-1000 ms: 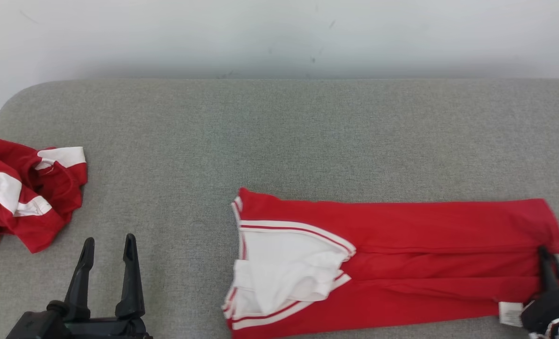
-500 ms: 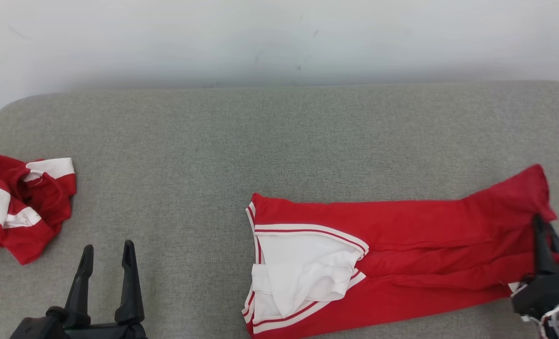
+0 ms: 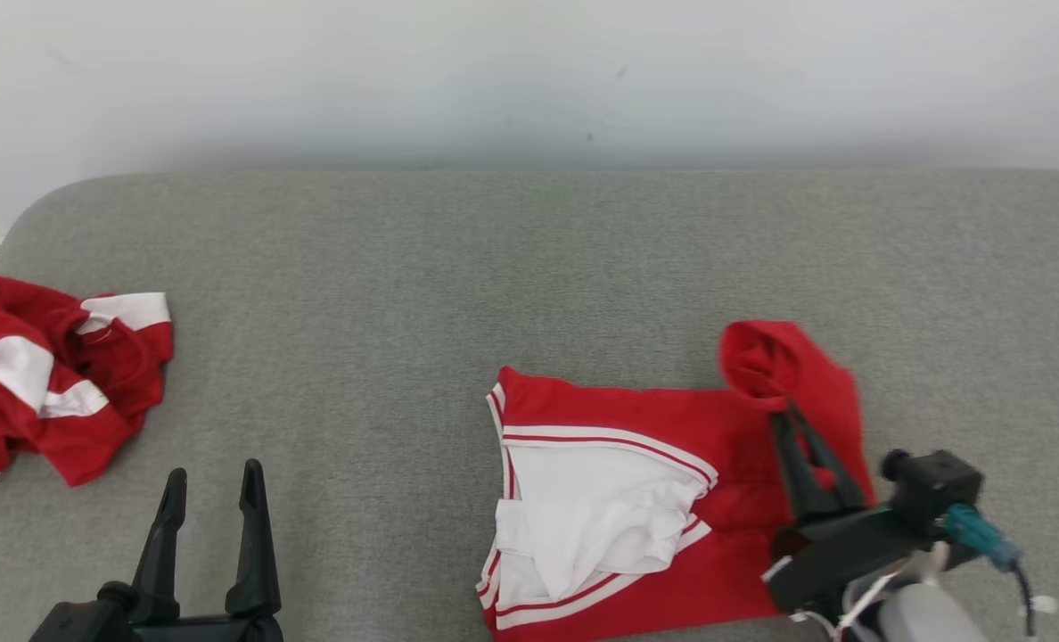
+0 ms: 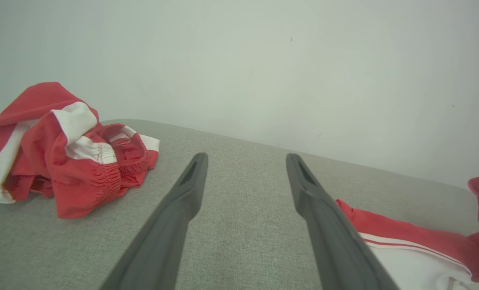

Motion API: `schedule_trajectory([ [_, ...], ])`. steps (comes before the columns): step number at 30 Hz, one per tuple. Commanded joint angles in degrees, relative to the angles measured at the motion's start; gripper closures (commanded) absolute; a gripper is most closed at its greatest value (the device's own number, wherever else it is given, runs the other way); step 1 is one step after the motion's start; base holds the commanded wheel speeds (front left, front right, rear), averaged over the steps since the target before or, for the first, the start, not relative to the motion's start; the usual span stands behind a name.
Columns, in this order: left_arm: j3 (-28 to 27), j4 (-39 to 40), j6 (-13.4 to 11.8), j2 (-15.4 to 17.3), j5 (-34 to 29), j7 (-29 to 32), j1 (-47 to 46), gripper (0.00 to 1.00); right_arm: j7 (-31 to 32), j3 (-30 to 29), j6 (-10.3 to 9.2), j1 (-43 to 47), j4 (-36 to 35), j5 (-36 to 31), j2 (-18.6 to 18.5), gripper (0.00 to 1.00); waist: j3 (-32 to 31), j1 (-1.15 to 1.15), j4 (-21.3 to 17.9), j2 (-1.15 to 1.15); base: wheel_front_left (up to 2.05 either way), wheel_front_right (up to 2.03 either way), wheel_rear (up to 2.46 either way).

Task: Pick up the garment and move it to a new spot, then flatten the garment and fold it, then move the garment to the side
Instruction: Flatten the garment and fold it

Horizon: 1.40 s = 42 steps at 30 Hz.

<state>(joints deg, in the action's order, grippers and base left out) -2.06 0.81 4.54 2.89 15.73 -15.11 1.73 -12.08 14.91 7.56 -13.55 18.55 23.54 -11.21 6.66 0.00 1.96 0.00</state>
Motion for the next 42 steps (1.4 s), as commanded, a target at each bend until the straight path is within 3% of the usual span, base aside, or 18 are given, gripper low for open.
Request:
schedule_trajectory([
  [1, 0.1, -0.2, 0.0, 0.0, 0.1, 0.0, 0.5, 0.00, 0.0, 1.0, -0.17, -0.7, 0.0, -0.2, 0.9, 1.00, 0.2, 0.00, 1.3, 0.00, 0.00, 0.00, 0.00],
  [12, 1.1, -1.2, 0.1, 0.0, 0.3, 0.0, -0.7, 0.00, -1.0, 9.5, -0.16, -4.3, 4.7, 0.6, 6.5, 1.00, 0.9, 0.00, 5.2, 0.00, 0.00, 0.00, 0.00],
  [22, 1.1, -1.9, 0.4, 0.0, 0.2, 0.0, -1.2, 0.00, -2.2, 14.0, -0.16, -5.9, 10.8, 3.1, 8.1, 1.00, 1.1, 0.00, 6.0, 0.00, 0.00, 0.00, 0.00],
  [23, 1.2, -2.0, 0.4, 0.0, 0.2, 0.0, -1.2, 0.00, -2.3, 14.2, -0.16, -6.3, 11.7, 3.2, 8.2, 0.73, 1.2, 0.00, 6.0, 0.00, 0.00, 0.00, 0.00],
  [24, 1.2, -2.2, 0.4, 0.0, 0.1, 0.0, -1.3, 0.00, -2.5, 14.6, -0.16, -6.5, 12.3, 3.4, 8.3, 0.03, 1.1, 0.00, 5.9, 0.00, 0.00, 0.00, 0.00],
  [29, 0.8, -2.7, 0.1, 0.0, -1.2, 0.0, -1.2, 0.00, -3.1, 14.6, -0.17, -7.8, 12.2, 3.9, 8.3, 0.00, 0.5, 0.00, 4.9, 0.00, 0.00, 0.00, 0.00],
  [33, 0.6, -3.1, 0.2, 0.0, -1.0, 0.0, -1.0, 0.00, -3.1, 12.1, -0.16, -8.2, 8.0, 2.7, 8.3, 0.00, -0.4, 0.00, 3.7, 0.00, 0.00, 0.00, 0.00],
  [42, 0.1, -2.7, 0.0, 0.0, -1.7, 0.0, 0.1, 0.00, -3.0, 2.4, -0.16, -3.3, -2.6, -2.3, 3.3, 0.00, -2.1, 0.00, 1.5, 0.00, 0.00, 0.00, 0.00],
])
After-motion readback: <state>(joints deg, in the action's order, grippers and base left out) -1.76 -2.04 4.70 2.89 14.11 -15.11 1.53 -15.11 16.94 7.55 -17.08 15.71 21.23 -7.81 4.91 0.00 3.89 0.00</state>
